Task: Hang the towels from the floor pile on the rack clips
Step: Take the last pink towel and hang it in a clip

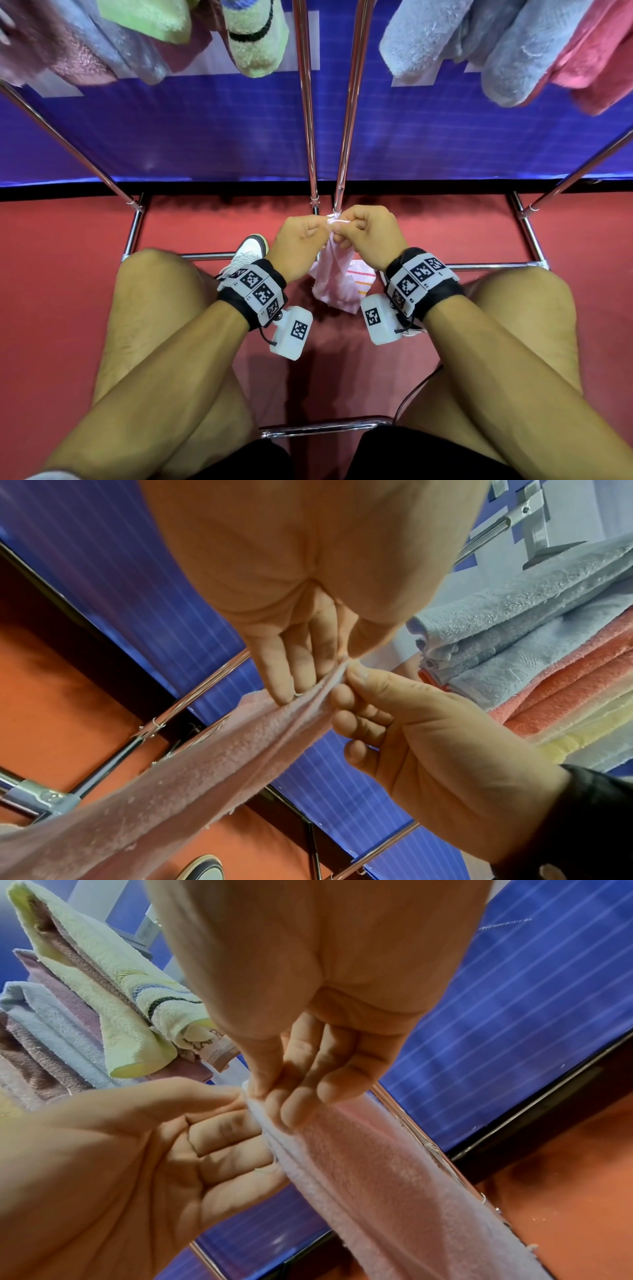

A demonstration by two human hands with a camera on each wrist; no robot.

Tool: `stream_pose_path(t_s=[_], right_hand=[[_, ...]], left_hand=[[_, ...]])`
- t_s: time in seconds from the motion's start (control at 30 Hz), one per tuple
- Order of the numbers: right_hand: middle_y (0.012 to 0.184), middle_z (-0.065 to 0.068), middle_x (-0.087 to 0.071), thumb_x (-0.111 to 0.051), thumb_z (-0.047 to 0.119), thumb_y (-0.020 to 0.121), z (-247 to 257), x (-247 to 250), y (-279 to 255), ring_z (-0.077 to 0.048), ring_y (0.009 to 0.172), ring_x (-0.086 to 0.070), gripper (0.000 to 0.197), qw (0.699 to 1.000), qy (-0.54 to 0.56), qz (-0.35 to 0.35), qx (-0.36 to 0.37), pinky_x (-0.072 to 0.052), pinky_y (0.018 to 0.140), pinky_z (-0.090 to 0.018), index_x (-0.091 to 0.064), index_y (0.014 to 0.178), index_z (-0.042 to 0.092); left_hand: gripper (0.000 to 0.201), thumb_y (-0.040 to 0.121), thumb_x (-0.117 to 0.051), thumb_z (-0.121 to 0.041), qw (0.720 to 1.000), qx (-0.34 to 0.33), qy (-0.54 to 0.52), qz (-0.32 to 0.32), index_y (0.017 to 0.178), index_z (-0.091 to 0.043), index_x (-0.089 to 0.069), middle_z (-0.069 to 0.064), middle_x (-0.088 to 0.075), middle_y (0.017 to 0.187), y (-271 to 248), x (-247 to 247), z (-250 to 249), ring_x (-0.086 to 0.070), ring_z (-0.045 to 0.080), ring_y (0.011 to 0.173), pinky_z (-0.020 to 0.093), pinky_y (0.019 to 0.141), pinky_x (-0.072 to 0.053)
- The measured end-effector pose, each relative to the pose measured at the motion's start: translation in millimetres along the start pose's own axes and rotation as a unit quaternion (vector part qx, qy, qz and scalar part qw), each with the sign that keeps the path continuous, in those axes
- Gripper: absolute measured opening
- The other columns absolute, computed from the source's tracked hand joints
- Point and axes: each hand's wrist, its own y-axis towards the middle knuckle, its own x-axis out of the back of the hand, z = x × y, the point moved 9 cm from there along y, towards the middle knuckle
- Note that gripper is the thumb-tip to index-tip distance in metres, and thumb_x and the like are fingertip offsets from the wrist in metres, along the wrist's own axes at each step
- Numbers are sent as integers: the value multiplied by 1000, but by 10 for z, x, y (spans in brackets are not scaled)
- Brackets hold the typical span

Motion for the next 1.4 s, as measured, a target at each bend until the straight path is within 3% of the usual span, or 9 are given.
stream_pose_path(t_s=[0.07, 0.27, 0.5, 0.63, 0.77, 0.93, 1.1, 1.3, 1.4], right_hand=[[65, -4, -72, -71, 17, 86, 7, -3, -3, -11, 59, -68, 17, 1000, 7, 6, 1, -46, 60, -17, -68, 71, 23], [58, -6, -69, -74, 24, 85, 51, 22, -26, -19, 52, -68, 21, 1000, -12, 15, 4, -52, 54, -23, -65, 68, 17], [56, 2, -43, -72, 32, 83, 43, 32, -32, -12, 58, -37, 33, 987, -151, 45, 36, -35, 57, -30, -52, 61, 17], [83, -9, -54, -75, 21, 79, -57, -4, -49, -23, 88, -49, 27, 960, -261, 87, 52, -40, 80, -32, -59, 60, 10], [123, -19, -56, -72, 23, 82, -267, 33, -58, -28, 123, -49, 19, 941, -319, 116, 8, -38, 99, -28, -74, 82, 4], [83, -4, -71, -65, 32, 87, -121, 284, -27, -30, 82, -62, 25, 959, -283, -5, 28, -47, 77, -36, -69, 69, 16], [65, 8, -61, -71, 29, 81, 111, 474, -77, -13, 62, -54, 11, 981, -132, -110, 94, -45, 67, -26, -66, 74, 23], [64, 6, -53, -78, 9, 77, 103, 573, -45, -9, 60, -44, 39, 987, 9, -139, 77, -41, 62, -19, -59, 106, 27], [71, 11, -61, -72, 18, 80, 123, 568, -26, -5, 63, -49, 17, 986, -44, -134, 85, -42, 65, -22, -63, 83, 33]], left_hand=[[24, 92, -65, -31, 1000, 0, -11, 2, 95, -9, -74, 20, -66, 75, -35, -2, -63, -49, 17, 68, 37, 67, -47], [10, 87, -74, -16, 996, 36, -80, -17, 90, -7, -77, 31, -70, 88, -56, 84, -90, -63, 25, 77, 59, 84, -54], [17, 96, -59, -6, 997, 0, -76, -31, 86, -12, -72, 0, -72, 73, -64, 237, -262, -66, 13, 68, 29, 68, -59], [23, 99, -54, -6, 995, -27, -74, -61, 84, -13, -70, -7, -68, 72, -70, 393, -316, -63, 10, 71, 29, 70, -59], [21, 100, -51, -6, 991, -39, -95, -86, 88, -10, -68, 12, -63, 85, -70, 542, -318, -61, 19, 78, 29, 71, -59], [21, 100, -52, -6, 987, -39, -80, -130, 86, -11, -67, -8, -63, 67, -59, 731, -232, -56, 6, 64, 22, 62, -51], [19, 99, -55, -13, 983, -41, -54, -169, 88, -5, -68, 16, -59, 75, -75, 868, -120, -53, 21, 68, 35, 66, -49], [24, 95, -56, -22, 980, -24, -54, -191, 90, -1, -68, 12, -62, 77, -52, 916, -50, -56, 20, 72, 37, 70, -50], [23, 98, -55, -16, 980, -35, -48, -193, 90, 2, -67, 9, -60, 78, -51, 868, -95, -54, 17, 72, 33, 68, -48]])
